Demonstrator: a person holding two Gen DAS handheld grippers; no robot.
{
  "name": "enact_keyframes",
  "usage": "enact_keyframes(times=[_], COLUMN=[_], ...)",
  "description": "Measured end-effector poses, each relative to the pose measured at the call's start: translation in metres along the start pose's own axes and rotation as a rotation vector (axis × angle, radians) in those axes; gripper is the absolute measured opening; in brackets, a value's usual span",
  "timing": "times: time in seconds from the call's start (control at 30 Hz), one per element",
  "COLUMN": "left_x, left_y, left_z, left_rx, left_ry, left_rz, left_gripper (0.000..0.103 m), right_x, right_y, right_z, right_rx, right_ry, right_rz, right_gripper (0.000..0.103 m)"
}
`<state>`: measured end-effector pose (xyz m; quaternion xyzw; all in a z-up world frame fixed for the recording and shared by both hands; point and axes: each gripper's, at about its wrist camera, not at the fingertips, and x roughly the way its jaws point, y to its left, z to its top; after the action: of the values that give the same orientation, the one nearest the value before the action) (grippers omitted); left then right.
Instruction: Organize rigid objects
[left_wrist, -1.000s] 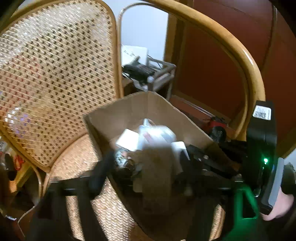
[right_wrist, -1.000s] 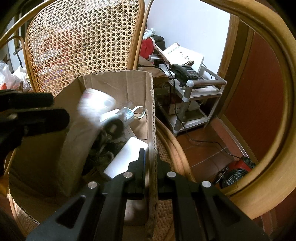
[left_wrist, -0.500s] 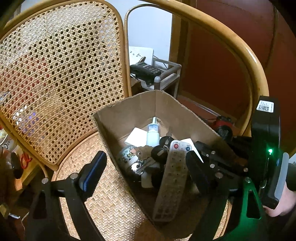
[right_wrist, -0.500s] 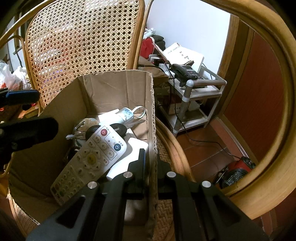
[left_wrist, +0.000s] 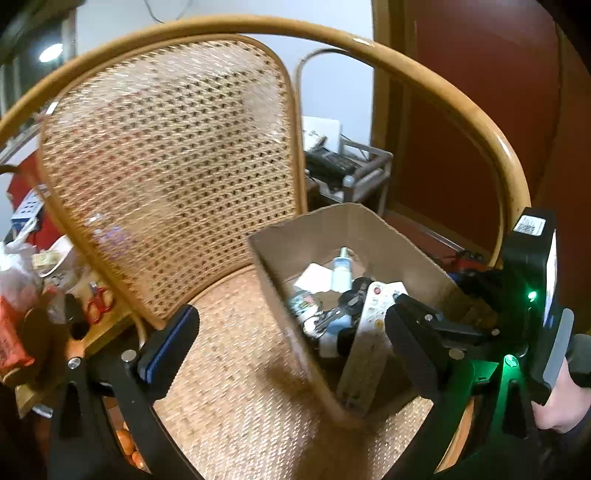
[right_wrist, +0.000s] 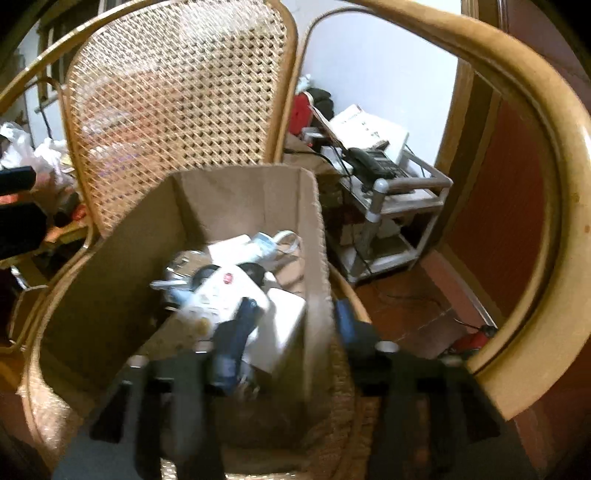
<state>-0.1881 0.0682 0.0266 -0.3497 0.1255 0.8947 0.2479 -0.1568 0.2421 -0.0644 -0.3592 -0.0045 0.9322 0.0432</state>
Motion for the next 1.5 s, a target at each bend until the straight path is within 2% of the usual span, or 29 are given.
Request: enact_keyframes(times=[0.1,0.2,0.37,0.47,0.57,0.73,0.87,0.97,1.07,1.17,1.33,1.5], left_x=[-0.020,-0.035,-0.061,-0.071,-0.080,-0.102,-0.119,-0.125,-0.132,-0.131,-0.129,-0.128], left_y=[0.007,0.012,0.022,0.023,0.016,0.005,-0.002,-0.005,-0.010,-0.013,-0.025,-0.028], left_z=[-0.012,-0.025,-0.052,-0.065,-0.077,-0.092,-0.104,-0.116,-0.130,-0.146,-0.164,-0.180], left_rx=[-0.023,-0.055,-0.125,-0.163,-0.198,-0.249,-0.291,-0.320,-0.346,-0.383,-0.360,-0.350], left_ry=[-0.024,-0.030,-0.047,-0.051,-0.090,-0.157,-0.207,-0.221,-0.231,-0.211,-0.205,-0.211], left_rz=[0.039,0.081,0.130,0.174,0.232,0.246,0.323,0.328,0.340,0.343,0.380,0.389], left_gripper=[0.101,0.102,0.102,0.102,0.103,0.103,0.103,0.103,0.103,0.103,0.103,0.103], right_x=[-0.012,-0.027,-0.052,-0.063,-0.072,-0.092,-0.107,-0.119,-0.128,-0.136,-0.151,-0.169], right_y=[0.007,0.013,0.021,0.024,0.028,0.029,0.026,0.027,0.029,0.033,0.039,0.033], right_z=[0.002,0.003,0.001,-0.007,-0.018,-0.035,-0.048,-0.057,-0.067,-0.076,-0.090,-0.103], right_rx=[-0.021,-0.020,-0.035,-0.034,-0.044,-0.039,-0.034,-0.036,-0.027,-0.038,-0.062,-0.032], right_ry=[-0.038,-0.069,-0.123,-0.121,-0.114,-0.133,-0.151,-0.176,-0.188,-0.196,-0.252,-0.313], right_rz=[0.001,0.025,0.035,0.059,0.081,0.075,0.074,0.062,0.075,0.102,0.088,0.088], right_gripper=[0.066,0.075,0.075,0.075,0.075,0.075,0.075,0.076,0.082,0.083,0.084,0.084])
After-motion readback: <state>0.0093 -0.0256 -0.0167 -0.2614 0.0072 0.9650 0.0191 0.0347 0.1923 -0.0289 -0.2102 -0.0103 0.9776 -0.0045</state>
